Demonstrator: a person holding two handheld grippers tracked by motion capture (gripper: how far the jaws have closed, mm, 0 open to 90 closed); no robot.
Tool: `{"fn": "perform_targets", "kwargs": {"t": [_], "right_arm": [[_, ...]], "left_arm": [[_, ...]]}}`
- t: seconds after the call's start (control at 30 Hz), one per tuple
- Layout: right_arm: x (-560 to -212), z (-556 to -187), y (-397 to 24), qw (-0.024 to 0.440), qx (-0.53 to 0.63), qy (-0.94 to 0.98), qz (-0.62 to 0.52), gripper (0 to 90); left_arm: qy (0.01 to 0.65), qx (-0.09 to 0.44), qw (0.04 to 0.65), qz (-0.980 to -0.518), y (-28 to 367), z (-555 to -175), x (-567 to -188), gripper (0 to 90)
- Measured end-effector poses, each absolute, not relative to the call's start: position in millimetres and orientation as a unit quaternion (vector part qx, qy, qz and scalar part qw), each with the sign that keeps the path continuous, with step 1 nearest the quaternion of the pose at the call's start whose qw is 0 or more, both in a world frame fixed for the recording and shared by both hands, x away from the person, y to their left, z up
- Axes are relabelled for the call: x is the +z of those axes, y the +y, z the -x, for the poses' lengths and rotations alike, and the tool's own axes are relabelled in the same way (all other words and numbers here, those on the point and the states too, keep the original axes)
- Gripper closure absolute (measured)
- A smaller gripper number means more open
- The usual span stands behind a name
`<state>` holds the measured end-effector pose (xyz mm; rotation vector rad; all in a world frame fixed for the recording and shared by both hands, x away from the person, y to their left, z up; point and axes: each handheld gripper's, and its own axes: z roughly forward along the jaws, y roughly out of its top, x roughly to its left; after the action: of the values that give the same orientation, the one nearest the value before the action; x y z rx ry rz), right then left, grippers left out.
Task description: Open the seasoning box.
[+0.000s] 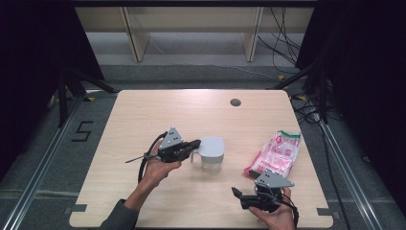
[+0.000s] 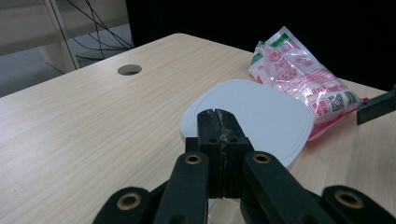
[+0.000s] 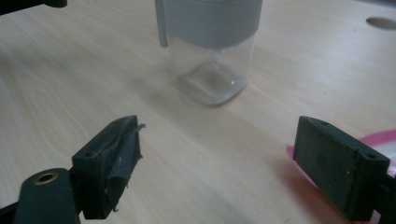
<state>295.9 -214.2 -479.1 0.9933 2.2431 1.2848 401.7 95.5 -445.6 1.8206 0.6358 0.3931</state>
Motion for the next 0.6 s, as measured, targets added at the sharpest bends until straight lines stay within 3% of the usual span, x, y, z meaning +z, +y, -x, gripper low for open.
{"fn": "perform_targets", "kwargs": {"t": [0.13, 0.2, 0.33, 0.6], "right_arm": [[-478, -308, -211, 0.200, 0.455, 0.796, -0.347, 19.8], [-476, -310, -209, 0.185, 0.448, 0.795, -0.364, 27.4], [-473, -324, -208, 0.213, 0.461, 0.797, -0.327, 44.2], [-470, -338, -200, 0.208, 0.456, 0.794, -0.344, 64.7]], "left_arm": [[0.273, 0.164, 0.555, -0.768, 95, -401, -446, 89.2], [0.275, 0.163, 0.556, -0.767, 96, -401, -447, 89.2], [0.279, 0.162, 0.556, -0.766, 97, -401, -447, 89.2], [0.279, 0.163, 0.558, -0.764, 97, -400, -447, 89.2]]}}
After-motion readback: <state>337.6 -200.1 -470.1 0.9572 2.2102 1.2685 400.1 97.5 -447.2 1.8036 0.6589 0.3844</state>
